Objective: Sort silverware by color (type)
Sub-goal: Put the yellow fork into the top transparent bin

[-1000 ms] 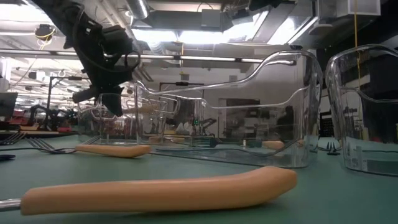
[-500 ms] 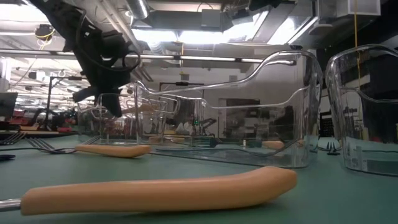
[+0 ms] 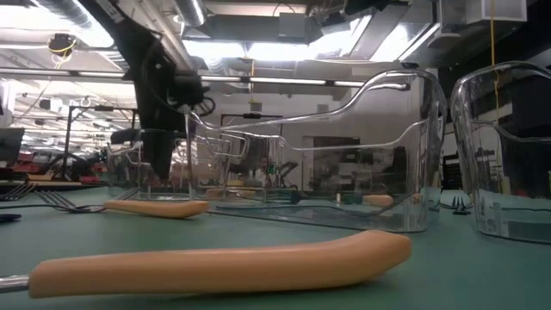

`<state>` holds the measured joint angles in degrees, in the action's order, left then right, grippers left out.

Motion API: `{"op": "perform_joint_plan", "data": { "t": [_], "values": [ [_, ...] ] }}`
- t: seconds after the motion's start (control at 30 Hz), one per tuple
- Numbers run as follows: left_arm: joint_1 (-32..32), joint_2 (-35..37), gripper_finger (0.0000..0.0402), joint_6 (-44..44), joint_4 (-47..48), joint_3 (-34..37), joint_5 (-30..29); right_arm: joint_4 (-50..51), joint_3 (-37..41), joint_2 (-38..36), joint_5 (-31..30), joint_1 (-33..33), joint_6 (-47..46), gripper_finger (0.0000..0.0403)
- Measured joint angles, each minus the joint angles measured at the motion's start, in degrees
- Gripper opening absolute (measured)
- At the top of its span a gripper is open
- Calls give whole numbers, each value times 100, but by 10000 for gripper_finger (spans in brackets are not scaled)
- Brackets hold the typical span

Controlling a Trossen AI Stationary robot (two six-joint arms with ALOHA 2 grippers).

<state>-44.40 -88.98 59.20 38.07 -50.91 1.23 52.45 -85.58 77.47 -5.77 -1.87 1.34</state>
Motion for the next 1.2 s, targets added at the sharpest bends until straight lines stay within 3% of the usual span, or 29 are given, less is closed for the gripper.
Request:
{"op": "perform_joint_plan", "data": {
  "t": [0.23,0.63,1.2],
  "values": [
    [0,-367,1,140,122,-22,-22,0,0,0,-1,0,1,95],
    [0,-382,27,99,82,-25,-57,1,0,0,0,0,-1,95],
    [90,-6,29,92,-55,-3,-240,7,0,0,1,0,1,95]
  ]
}}
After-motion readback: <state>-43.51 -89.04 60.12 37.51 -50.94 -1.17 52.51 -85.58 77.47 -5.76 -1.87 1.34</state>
